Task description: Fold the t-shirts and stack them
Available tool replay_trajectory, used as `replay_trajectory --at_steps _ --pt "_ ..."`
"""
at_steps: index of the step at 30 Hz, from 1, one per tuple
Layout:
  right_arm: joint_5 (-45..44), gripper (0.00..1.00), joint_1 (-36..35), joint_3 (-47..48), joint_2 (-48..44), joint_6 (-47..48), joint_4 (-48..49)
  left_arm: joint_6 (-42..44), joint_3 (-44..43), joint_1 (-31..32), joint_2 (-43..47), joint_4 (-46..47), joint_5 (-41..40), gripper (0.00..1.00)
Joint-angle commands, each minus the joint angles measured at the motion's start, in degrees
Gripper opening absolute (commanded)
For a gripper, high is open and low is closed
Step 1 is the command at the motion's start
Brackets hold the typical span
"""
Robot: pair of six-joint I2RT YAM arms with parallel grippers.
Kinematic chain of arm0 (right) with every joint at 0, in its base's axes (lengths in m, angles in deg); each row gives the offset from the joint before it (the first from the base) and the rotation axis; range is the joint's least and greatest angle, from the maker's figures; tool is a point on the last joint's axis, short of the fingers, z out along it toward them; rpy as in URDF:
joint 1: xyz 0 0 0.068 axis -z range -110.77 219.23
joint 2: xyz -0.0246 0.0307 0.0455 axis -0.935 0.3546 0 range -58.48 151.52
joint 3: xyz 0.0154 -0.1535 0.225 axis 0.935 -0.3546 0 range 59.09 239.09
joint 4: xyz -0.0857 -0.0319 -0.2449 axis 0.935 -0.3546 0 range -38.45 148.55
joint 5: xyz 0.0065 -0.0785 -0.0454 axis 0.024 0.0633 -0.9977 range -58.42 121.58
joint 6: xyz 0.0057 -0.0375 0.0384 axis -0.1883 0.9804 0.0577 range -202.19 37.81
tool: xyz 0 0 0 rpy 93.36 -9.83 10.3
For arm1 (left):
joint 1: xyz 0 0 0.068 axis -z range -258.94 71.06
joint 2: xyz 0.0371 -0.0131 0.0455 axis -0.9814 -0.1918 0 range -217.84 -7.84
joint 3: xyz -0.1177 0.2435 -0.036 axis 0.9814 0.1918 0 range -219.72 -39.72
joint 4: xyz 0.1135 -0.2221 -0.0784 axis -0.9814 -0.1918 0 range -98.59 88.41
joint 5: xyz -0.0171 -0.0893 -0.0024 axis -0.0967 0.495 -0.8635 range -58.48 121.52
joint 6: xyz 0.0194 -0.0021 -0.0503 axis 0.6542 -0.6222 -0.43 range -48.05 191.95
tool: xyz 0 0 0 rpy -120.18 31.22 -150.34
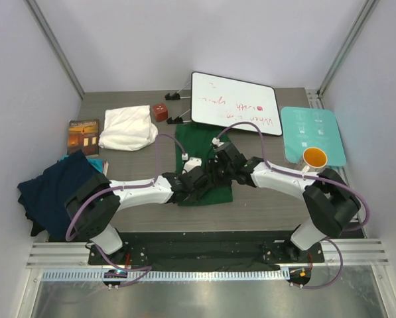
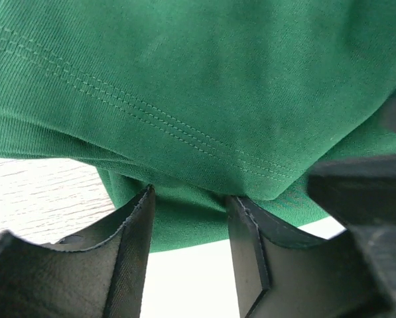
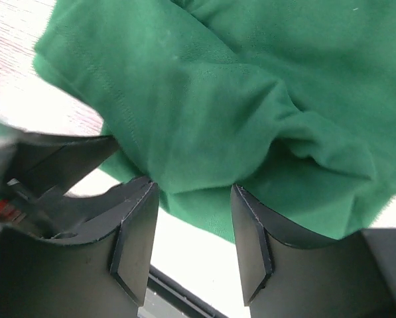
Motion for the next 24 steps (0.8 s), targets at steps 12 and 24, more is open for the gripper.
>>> replay_trajectory --at_steps 12,24 --pt "0.72 0.43 -1.03 2.09 6.43 -2.34 5.48 -1.58 3.80 -0.15 4.66 3.00 -3.07 0.45" --pt "0.10 0.08 -0.94 7.27 8.19 -3.92 4.77 -4.47 9.33 0.64 5.19 6.52 -2.01 0.34"
